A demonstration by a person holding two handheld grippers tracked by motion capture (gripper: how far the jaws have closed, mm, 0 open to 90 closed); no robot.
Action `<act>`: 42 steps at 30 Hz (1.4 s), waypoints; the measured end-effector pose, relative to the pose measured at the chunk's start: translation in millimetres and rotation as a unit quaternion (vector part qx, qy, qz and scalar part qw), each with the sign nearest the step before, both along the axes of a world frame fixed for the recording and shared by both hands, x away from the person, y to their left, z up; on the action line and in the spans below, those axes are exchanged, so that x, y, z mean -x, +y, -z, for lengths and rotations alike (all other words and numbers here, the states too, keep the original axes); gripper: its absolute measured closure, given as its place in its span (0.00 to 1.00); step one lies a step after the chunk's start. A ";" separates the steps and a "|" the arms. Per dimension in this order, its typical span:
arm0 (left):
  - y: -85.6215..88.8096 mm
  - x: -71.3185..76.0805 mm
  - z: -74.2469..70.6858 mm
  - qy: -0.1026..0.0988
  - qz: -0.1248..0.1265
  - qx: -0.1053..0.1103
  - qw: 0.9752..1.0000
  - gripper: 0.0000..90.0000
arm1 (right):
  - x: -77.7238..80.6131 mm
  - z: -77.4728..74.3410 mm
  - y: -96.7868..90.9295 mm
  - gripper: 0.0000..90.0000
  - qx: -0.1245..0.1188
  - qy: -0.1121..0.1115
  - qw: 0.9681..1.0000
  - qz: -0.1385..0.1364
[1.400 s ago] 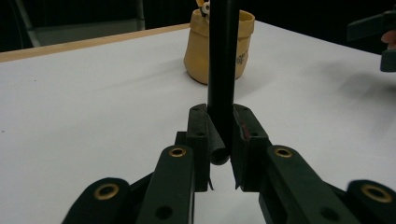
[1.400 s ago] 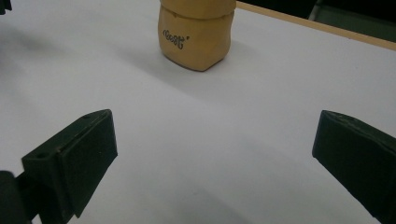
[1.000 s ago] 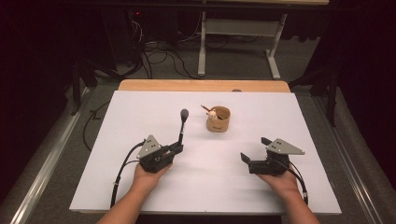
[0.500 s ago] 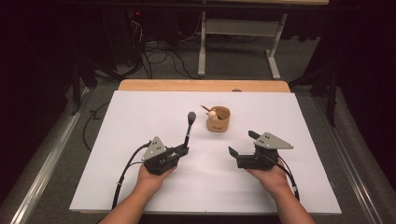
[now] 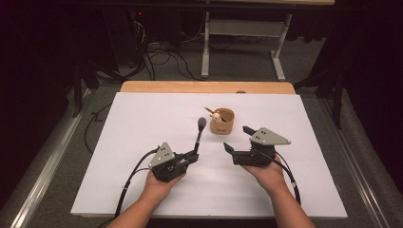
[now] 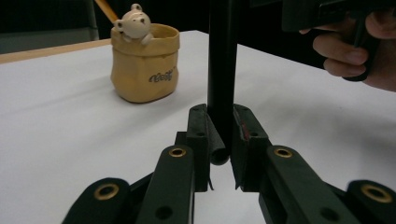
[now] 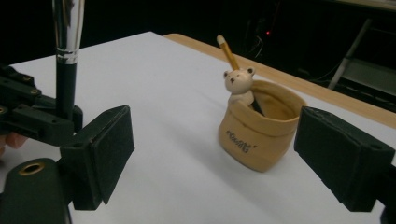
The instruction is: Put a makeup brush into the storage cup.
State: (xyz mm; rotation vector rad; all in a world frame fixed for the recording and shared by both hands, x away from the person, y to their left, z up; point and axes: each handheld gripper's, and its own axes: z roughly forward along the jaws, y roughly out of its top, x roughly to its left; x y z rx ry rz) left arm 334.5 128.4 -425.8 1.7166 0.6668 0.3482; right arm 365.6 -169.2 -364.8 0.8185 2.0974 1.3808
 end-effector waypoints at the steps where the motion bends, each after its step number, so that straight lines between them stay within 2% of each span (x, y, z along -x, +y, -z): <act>1: -0.8 0.6 -0.1 0.000 0.003 0.000 1.000 0.88 | 1.4 1.6 0.1 0.16 0.003 0.003 1.000 -0.002; 7: -2.8 3.0 0.0 -0.003 0.006 -0.003 1.000 0.88 | 0.7 10.7 -1.3 0.17 -0.001 0.024 1.000 -0.003; 10: -2.6 4.0 2.3 -0.001 0.007 -0.006 1.000 0.88 | -0.4 13.7 -2.0 0.17 0.003 0.022 1.000 -0.001; 13: 0.2 4.1 3.3 -0.001 0.006 -0.005 1.000 0.88 | -0.8 14.5 -1.9 0.16 -0.011 0.023 1.000 -0.001; 20: 6.8 2.4 0.3 -0.003 -0.002 0.009 1.000 0.88 | 3.7 8.2 1.8 0.15 -0.031 0.006 0.999 -0.017; 25: 3.1 1.9 0.9 -0.002 -0.001 0.008 1.000 0.88 | 3.9 8.6 1.6 0.15 -0.040 0.016 0.999 -0.017; 27: 1.2 2.0 1.2 -0.002 0.001 0.007 1.000 0.88 | 4.9 7.3 2.2 0.16 -0.041 0.010 0.999 -0.022; 30: -0.1 1.9 2.5 0.001 0.003 0.007 1.000 0.88 | 5.7 4.4 2.7 0.16 -0.061 0.015 0.998 -0.026; 34: -1.3 2.1 3.5 0.002 0.004 0.005 1.000 0.88 | 5.6 3.0 3.8 0.18 -0.074 0.017 0.997 -0.031; 42: -5.7 3.8 1.1 0.001 0.012 0.013 1.000 0.88 | 11.8 0.7 10.6 0.19 -0.082 0.014 0.995 -0.051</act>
